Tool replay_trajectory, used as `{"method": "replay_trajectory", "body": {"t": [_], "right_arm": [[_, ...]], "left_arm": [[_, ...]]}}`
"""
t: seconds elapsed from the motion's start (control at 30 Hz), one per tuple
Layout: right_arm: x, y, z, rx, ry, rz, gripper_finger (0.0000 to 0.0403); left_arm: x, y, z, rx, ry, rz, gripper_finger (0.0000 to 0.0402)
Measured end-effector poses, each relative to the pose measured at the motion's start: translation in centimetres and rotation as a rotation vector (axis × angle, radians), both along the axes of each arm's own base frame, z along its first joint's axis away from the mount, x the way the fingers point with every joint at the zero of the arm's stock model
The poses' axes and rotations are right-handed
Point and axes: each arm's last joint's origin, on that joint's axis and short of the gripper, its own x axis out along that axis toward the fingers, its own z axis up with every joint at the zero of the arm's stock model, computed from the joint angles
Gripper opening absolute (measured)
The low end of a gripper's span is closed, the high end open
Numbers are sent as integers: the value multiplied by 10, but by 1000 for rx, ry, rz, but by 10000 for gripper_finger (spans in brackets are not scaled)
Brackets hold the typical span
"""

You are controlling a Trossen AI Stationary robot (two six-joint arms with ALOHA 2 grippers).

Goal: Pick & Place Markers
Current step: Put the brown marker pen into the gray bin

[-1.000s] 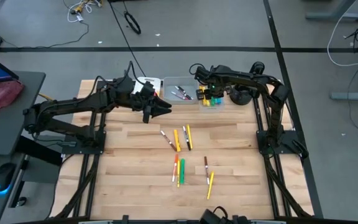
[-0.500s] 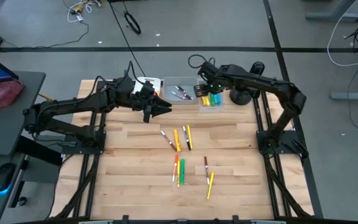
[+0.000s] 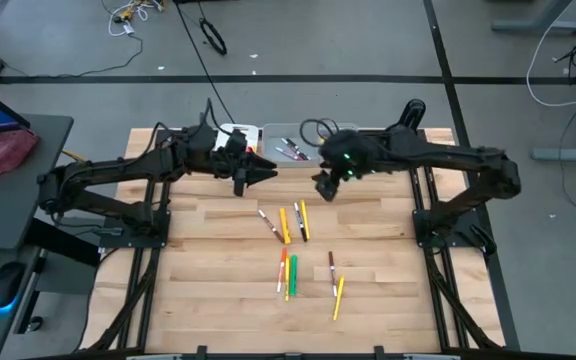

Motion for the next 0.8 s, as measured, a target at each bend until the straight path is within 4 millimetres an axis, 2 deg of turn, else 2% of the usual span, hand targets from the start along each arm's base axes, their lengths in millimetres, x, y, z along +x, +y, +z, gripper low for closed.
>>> {"method": "replay_trajectory", "body": {"t": [0.17,0.3,0.53,0.8], "right_arm": [[-27,27,20,-92,-34,59,217],[-54,40,22,-72,-76,76,217],[-97,66,-7,38,-97,118,217],[-116,101,-43,174,-56,181,217]], "left_arm": [[5,-22,0,-16,4,52,149],[7,-48,-2,-34,24,110,125],[2,-86,-14,-86,139,172,81],[-17,-116,-42,-209,426,246,25]]}}
